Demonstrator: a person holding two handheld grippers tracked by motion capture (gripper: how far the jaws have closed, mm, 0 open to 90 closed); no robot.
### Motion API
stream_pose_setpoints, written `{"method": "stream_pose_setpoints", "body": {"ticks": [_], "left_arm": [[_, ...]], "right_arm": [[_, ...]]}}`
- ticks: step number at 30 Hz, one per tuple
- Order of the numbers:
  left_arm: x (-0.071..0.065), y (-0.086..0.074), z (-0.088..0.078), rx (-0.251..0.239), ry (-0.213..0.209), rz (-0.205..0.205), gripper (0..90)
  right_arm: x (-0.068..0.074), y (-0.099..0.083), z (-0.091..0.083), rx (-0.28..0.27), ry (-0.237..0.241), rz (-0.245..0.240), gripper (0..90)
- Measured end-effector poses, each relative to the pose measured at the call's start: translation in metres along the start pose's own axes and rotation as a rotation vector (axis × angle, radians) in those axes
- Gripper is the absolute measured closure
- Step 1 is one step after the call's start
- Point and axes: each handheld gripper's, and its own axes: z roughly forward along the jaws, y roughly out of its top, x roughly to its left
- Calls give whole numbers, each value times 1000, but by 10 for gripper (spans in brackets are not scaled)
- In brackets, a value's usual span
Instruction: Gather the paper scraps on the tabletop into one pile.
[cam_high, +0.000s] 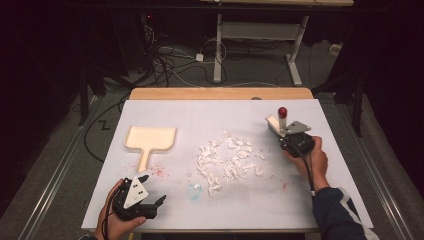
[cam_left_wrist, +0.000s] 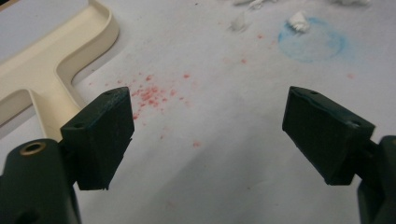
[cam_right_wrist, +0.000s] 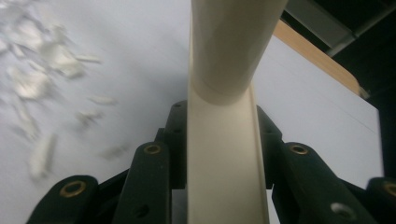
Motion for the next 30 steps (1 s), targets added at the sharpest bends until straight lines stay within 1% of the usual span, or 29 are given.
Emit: {"method": "stream_pose_setpoints", "body": {"ticks": [1,2,4,5,6,7,8,9,10,11,12,13,14,15,17,18,20,21,23,25,27,28,30], "left_arm": [[1,-1,0,6,4,1,156],[1,-1,0,11,6,5,156],[1,-1,0,8,6,3,156],[2,-1,-1,-1,11,13,157],[1,-1,-1,2,7,4,157],[1,-1,-1,2,8,5,157],[1,-1,-2,1,7,6,157],[1,-1,-2,-1,7,6,157],[2,-1,-3,-7,12,17,157],[1,-1,-4,-4,7,6,157],[1,-2,-4,-6,8,6,159],[1,-2,-5,-8,10,6,159],[1,-1,-5,-8,11,7,160],[1,-1,-5,-13,16,19,160],[0,-1,-6,-14,12,27,160],[0,-1,-6,-14,12,28,160],[-1,0,-6,-12,16,36,160],[-1,0,-6,-10,18,39,160],[-2,1,-6,-15,21,40,167],[-3,2,-6,-18,19,44,167],[-3,2,-6,-15,18,45,167],[-3,2,-5,-13,15,42,167],[-3,1,-4,-13,13,41,167]], "right_arm": [[0,0,0,0,0,0,685],[7,4,3,-3,11,-7,685],[23,11,8,-14,14,-31,685],[29,15,9,-27,34,-33,685],[35,18,10,-41,50,-34,685],[47,23,10,-59,89,-39,684],[47,23,10,-59,89,-39,684],[53,26,9,-71,110,-48,684],[59,27,8,-83,126,-62,684],[65,28,7,-89,148,-78,683],[78,29,1,-97,169,-117,683],[78,29,1,-97,169,-117,683],[84,27,-2,-107,194,-131,682],[89,26,-7,-110,220,-149,681],[98,23,-18,-124,248,-196,681],[101,22,-24,-131,269,-205,682],[104,20,-36,-145,292,-228,683],[105,19,-41,-149,307,-231,684],[106,19,-53,-163,294,-250,685],[100,20,-64,-184,306,-222,685],[89,23,-72,-219,307,-194,685],[84,24,-74,-232,306,-173,685],[73,27,-75,-258,306,-147,685]]}}
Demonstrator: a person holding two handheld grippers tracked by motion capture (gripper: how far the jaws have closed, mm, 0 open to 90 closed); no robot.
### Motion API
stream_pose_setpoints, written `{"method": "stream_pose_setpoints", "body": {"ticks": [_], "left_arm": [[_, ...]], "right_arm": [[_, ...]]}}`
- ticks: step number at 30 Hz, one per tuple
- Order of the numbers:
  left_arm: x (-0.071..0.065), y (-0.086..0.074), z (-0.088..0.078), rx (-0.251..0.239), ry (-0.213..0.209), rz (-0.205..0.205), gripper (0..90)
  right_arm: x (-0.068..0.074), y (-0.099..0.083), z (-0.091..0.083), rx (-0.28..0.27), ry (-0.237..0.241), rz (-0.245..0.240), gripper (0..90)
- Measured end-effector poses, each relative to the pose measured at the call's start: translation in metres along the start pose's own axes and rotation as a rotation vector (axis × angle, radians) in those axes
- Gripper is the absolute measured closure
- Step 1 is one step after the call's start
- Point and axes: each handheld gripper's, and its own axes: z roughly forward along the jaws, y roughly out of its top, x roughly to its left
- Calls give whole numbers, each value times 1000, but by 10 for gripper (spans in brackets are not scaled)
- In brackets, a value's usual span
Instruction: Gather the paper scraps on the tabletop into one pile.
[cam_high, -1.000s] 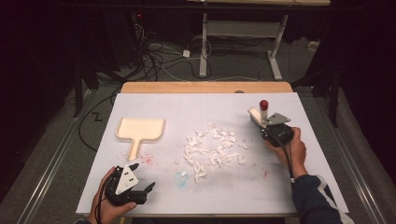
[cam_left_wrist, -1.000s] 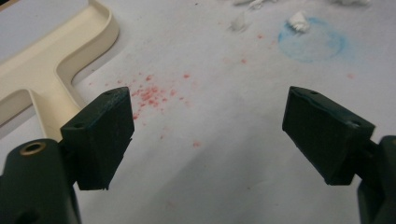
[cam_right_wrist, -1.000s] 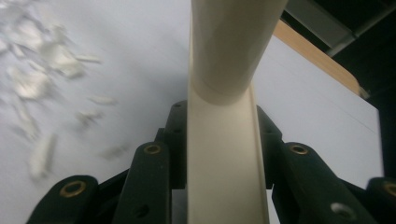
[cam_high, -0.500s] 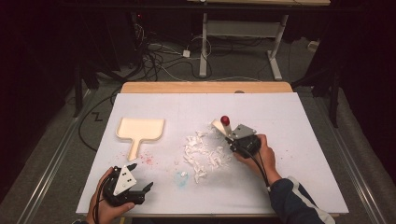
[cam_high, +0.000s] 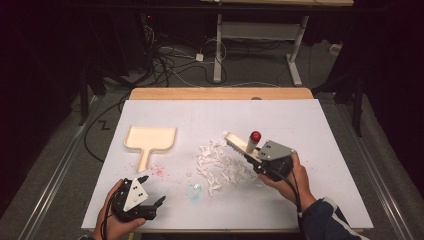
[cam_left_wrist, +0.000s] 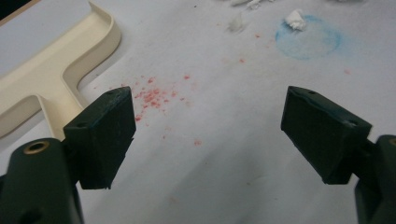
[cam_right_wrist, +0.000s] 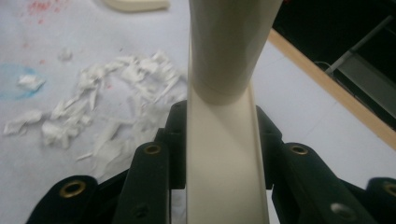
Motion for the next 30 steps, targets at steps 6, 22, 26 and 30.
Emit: {"method": "stream_pose_setpoints", "body": {"ticks": [6,22,26,30], "left_arm": [[-3,1,4,18,-14,1,168],[3,0,8,20,-22,-13,168],[1,1,6,14,-26,-14,168],[0,1,7,24,-33,-8,169]], "right_arm": [[-24,9,19,-15,-79,5,685],[-21,22,133,69,-50,-84,684],[-5,29,132,8,106,-135,683],[8,28,123,-45,239,-215,682]]}}
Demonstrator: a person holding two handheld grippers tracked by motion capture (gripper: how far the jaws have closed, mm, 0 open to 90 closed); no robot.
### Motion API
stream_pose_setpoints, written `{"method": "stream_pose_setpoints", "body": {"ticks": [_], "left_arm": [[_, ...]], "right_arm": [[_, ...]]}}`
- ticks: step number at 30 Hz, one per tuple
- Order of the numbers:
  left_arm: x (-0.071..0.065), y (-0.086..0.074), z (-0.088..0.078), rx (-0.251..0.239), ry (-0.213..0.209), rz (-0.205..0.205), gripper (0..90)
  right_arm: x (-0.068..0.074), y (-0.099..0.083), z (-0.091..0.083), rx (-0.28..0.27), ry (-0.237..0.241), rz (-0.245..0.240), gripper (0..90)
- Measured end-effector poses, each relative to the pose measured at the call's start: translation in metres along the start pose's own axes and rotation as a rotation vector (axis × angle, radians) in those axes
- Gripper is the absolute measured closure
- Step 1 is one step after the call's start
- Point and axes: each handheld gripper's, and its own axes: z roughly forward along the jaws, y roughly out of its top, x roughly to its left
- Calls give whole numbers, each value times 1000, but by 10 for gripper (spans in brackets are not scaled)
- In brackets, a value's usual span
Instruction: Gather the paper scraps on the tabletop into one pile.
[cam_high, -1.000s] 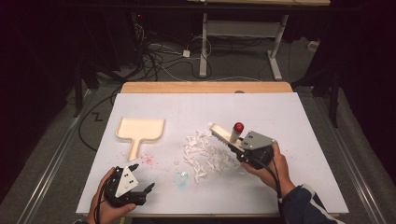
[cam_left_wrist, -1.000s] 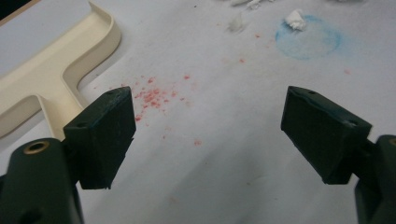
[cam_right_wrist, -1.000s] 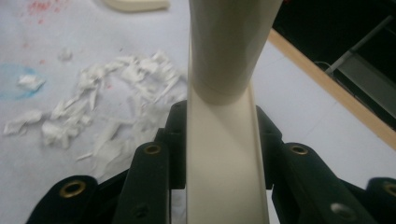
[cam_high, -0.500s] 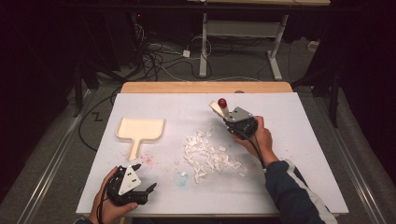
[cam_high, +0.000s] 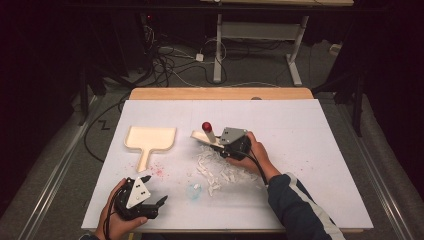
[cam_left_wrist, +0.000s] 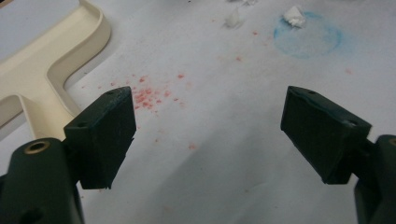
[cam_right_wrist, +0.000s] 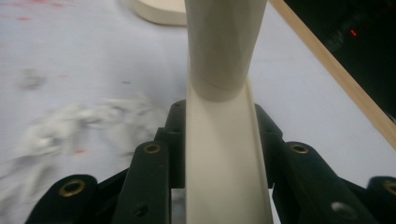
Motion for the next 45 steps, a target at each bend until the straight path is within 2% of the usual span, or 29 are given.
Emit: {"method": "stream_pose_setpoints", "body": {"ticks": [1,2,5,8,9,10,15,19,21,24,26,28,31,33,35,38,40,41,42,45], "left_arm": [[0,0,0,3,-3,1,169],[-1,0,1,5,-6,3,169],[-2,1,1,5,-9,6,170],[-3,1,0,9,-10,14,170],[-2,1,0,5,-6,23,171],[-2,1,0,4,-4,23,171],[-3,2,0,4,-9,14,172],[-4,3,1,4,-16,24,172],[-5,3,1,-1,-12,36,172],[-5,3,0,-2,-14,39,172],[-6,3,-1,2,-21,32,172],[-6,3,-2,-5,-18,46,172],[-8,4,-3,-3,-19,40,172],[-8,4,-3,-6,-19,38,172],[-8,4,-3,-5,-20,42,172],[-8,5,-3,-8,-22,47,172],[-7,6,-3,-11,-22,49,172],[-6,6,-3,-11,-21,46,172],[-5,6,-3,-15,-22,35,172],[-3,6,-3,-21,-24,22,173]], "right_arm": [[9,-1,-5,-17,51,-36,681],[9,-1,-5,-17,51,-36,681],[18,-3,-16,-16,122,-94,679],[21,-5,-31,-41,194,-118,682],[23,-7,-37,-46,211,-124,683],[24,-8,-42,-49,207,-127,683],[26,-14,-65,-89,119,-80,684],[16,-14,-90,-137,38,-2,683],[11,-14,-104,-138,-24,52,683],[5,-18,-124,-112,-90,130,683],[5,-22,-135,-73,-146,176,683],[7,-29,-144,-23,-201,227,683],[15,-43,-155,44,-322,300,684],[22,-53,-159,89,-349,343,684],[32,-62,-158,152,-368,360,684],[44,-69,-152,216,-349,362,684],[51,-70,-147,197,-290,395,683],[55,-66,-142,206,-281,396,683],[61,-62,-137,213,-286,377,682],[71,-52,-119,207,-270,370,679]]}}
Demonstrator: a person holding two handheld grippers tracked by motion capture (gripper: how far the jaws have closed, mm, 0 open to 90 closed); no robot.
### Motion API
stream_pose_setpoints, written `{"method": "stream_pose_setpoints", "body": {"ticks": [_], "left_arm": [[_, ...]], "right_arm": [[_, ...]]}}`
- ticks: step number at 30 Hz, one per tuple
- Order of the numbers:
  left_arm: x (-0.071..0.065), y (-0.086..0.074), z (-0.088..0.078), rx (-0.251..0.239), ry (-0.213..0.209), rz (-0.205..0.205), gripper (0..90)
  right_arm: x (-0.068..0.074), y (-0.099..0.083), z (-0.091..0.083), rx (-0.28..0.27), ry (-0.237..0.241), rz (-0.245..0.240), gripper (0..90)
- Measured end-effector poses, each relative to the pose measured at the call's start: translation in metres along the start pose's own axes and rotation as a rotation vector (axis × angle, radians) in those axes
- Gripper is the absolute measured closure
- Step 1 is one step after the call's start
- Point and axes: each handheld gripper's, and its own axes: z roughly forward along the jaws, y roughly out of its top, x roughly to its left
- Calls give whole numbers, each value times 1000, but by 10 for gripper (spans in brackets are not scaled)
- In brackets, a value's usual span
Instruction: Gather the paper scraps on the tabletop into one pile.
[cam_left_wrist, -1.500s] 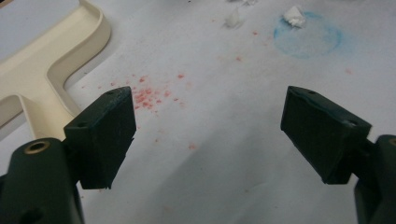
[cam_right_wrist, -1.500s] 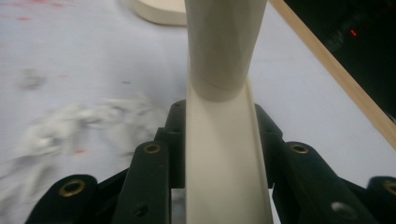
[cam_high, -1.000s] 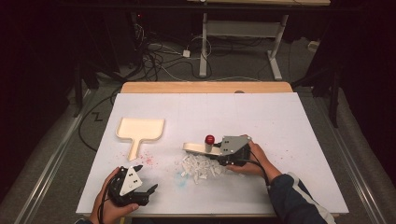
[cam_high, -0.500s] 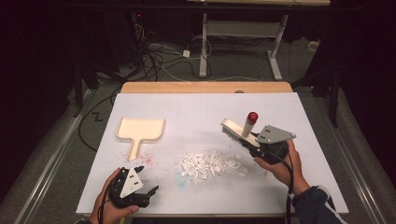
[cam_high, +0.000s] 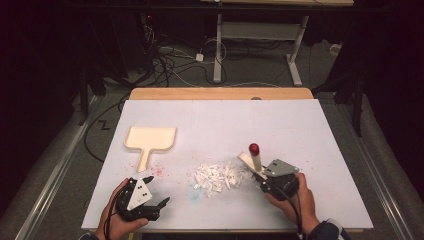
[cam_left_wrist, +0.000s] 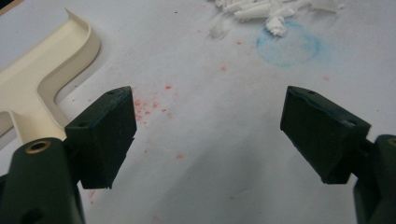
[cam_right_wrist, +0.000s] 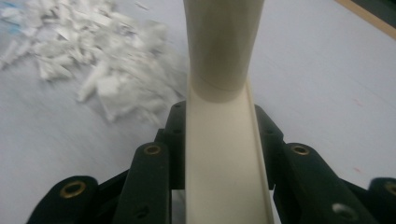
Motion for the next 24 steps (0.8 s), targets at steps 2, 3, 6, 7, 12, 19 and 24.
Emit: {"method": "stream_pose_setpoints", "body": {"ticks": [2,3,6,7,12,19,24], "left_arm": [[0,1,0,-7,0,15,173],[0,1,0,-6,-1,21,173],[-1,1,2,-5,-7,28,173],[-1,1,2,-3,-8,29,173],[-2,2,3,1,-8,34,174],[-4,1,5,16,-8,42,176],[-5,0,5,22,-4,43,176]], "right_arm": [[9,7,7,-11,-5,-7,679],[12,11,10,-26,-4,-13,680],[18,21,17,-66,20,25,681],[20,24,20,-76,22,32,681],[31,42,33,-136,53,68,683],[32,54,36,-186,61,54,684],[14,58,18,-248,67,103,684]]}}
